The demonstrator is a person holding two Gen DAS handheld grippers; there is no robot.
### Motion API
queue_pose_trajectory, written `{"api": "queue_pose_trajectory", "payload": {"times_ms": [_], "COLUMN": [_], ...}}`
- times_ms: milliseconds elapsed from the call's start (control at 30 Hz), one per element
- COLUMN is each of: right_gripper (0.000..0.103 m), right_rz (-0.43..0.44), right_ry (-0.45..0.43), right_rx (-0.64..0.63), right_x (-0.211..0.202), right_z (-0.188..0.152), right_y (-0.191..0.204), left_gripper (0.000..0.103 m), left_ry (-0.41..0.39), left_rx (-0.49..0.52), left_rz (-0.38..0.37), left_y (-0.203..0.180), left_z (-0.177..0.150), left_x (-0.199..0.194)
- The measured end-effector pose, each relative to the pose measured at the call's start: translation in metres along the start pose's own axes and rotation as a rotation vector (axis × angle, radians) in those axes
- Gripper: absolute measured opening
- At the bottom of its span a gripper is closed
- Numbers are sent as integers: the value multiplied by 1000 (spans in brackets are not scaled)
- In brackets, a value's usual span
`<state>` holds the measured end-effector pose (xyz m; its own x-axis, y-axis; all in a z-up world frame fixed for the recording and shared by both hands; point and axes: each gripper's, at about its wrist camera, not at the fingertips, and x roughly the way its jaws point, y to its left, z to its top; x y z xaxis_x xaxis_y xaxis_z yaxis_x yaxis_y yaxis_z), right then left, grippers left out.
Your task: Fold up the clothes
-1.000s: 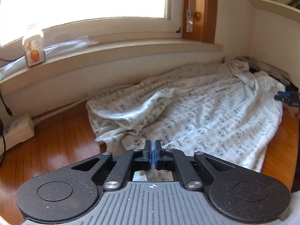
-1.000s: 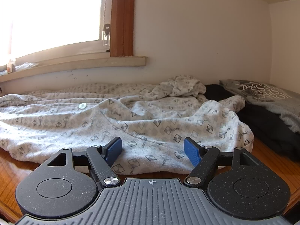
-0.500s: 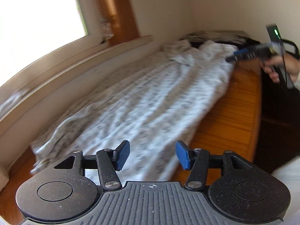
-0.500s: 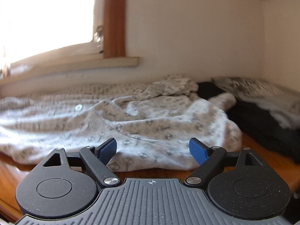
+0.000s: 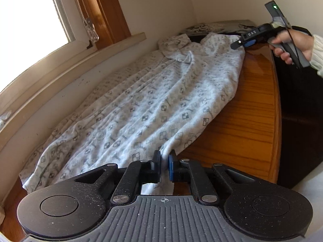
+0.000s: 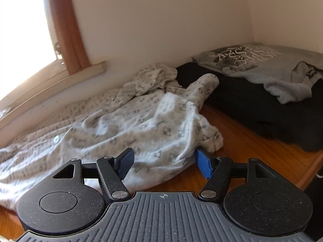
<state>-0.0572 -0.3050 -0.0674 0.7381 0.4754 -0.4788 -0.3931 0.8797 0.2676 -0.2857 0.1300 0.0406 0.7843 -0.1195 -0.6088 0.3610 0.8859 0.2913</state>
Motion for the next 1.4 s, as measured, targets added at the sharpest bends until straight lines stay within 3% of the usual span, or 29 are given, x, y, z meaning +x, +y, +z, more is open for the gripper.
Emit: {"api": "queue_pose_trajectory", "payload": {"times_ms": [33, 67, 100, 167, 300, 367, 433, 633, 733, 900, 967, 1033, 1100, 1167, 1233, 1300, 1400], "right_gripper": [54, 25, 13, 9, 4, 3, 3, 3, 3, 11, 23, 27, 35, 43, 46, 48, 50], "right_rz": [-3, -5, 2, 30, 70, 93, 71, 1, -49, -113, -126, -79, 5, 98, 153, 167, 134], "right_ry": [10, 20, 26, 26, -142, -240, -273, -197, -191, -192, -202, -215, -220, -198, -179, -165, -149], "right_rx": [3, 5, 14, 43, 86, 116, 99, 80, 107, 70, 27, -33, -93, -128, -166, -213, -229], "right_x": [4, 8, 11, 16, -11, -34, -46, -57, -65, -73, -75, -72, -70, -61, -49, -38, -25], "right_z": [4, 9, 14, 26, 59, 66, 63, 22, 7, 0, -2, -3, -7, -11, -15, -19, -20], "right_y": [-1, -2, -4, -9, -5, -2, -2, -20, -33, -33, -25, -10, 8, 23, 36, 43, 40], "left_gripper": [5, 5, 5, 5, 4, 4, 4, 4, 4, 6, 7, 15, 35, 46, 50, 60, 60], "left_ry": [-10, -20, -34, -67, -136, -154, -148, -80, -58, -29, -19, -32, -62, -93, -122, -149, -166], "left_rx": [-14, -28, -42, -73, -134, -152, -155, -108, -97, -101, -108, -118, -137, -159, -187, -219, -258], "left_rz": [-3, -6, -11, -17, -33, -63, -116, -236, -246, -278, -288, -276, -250, -220, -194, -171, -152], "left_y": [2, 5, 9, 18, 36, 38, 33, -2, -11, -8, -5, -2, 5, 14, 24, 34, 47], "left_z": [0, 1, 2, 7, 19, 20, 16, -2, -6, -10, -11, -11, -7, -2, 3, 7, 11], "left_x": [-2, -4, -9, -19, -43, -51, -52, -46, -40, -37, -37, -41, -47, -47, -39, -25, -4]}}
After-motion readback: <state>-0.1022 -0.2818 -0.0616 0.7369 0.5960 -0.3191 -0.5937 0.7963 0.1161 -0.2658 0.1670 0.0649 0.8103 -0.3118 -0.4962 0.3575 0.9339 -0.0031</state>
